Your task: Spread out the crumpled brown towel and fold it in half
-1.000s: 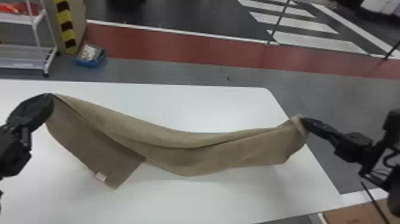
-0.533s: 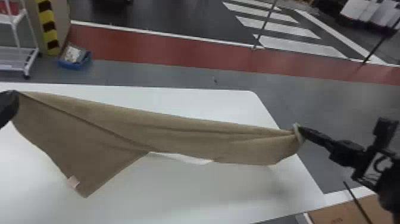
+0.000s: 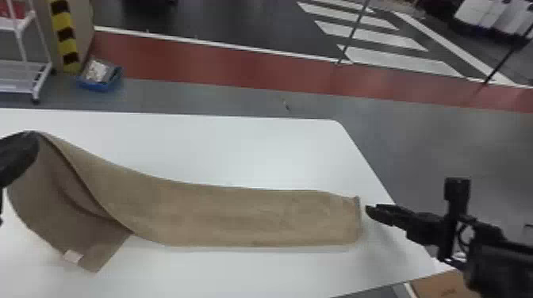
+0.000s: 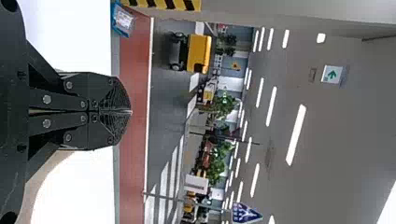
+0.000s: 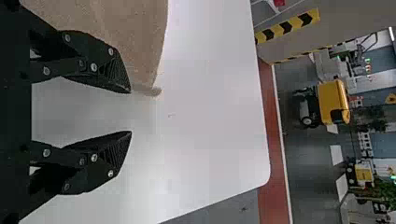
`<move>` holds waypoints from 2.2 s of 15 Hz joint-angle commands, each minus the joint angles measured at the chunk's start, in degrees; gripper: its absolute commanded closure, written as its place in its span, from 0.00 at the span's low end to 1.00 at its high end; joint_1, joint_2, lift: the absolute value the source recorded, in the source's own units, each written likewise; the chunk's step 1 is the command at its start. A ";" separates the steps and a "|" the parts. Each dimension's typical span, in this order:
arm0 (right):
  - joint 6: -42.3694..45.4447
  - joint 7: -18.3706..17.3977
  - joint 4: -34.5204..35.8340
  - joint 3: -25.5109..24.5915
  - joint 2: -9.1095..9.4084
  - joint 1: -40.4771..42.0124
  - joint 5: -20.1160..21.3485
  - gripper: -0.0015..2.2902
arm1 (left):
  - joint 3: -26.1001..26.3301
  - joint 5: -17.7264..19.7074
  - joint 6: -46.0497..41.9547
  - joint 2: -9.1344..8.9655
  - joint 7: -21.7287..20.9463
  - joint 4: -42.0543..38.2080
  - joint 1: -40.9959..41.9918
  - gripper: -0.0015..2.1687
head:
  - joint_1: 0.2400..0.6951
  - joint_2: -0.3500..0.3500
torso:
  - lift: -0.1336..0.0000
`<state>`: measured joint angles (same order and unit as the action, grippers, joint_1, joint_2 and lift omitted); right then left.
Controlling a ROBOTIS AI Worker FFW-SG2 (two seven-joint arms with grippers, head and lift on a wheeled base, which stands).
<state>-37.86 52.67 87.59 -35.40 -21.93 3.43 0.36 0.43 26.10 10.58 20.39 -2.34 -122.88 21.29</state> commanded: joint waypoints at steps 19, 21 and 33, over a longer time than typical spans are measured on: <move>7.14 -3.98 -3.39 6.05 1.02 -3.17 -0.01 0.10 | -1.04 -0.96 5.20 2.29 -2.84 -2.45 5.95 0.95 | 1.00 0.03 | 0.10; 7.31 -3.98 -4.80 6.93 1.02 -3.43 0.78 0.10 | -0.69 -0.96 5.03 2.11 -2.67 -1.92 5.25 0.95 | 1.00 0.04 | 0.10; 8.37 0.07 -0.58 8.69 2.25 -2.90 1.57 0.87 | -0.52 -1.05 4.15 1.76 -2.23 -0.43 4.20 0.95 | 1.00 0.09 | 0.10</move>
<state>-29.60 52.50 82.89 -26.14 -20.38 -1.19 2.65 -0.03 25.05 14.78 22.20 -4.58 -123.53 25.68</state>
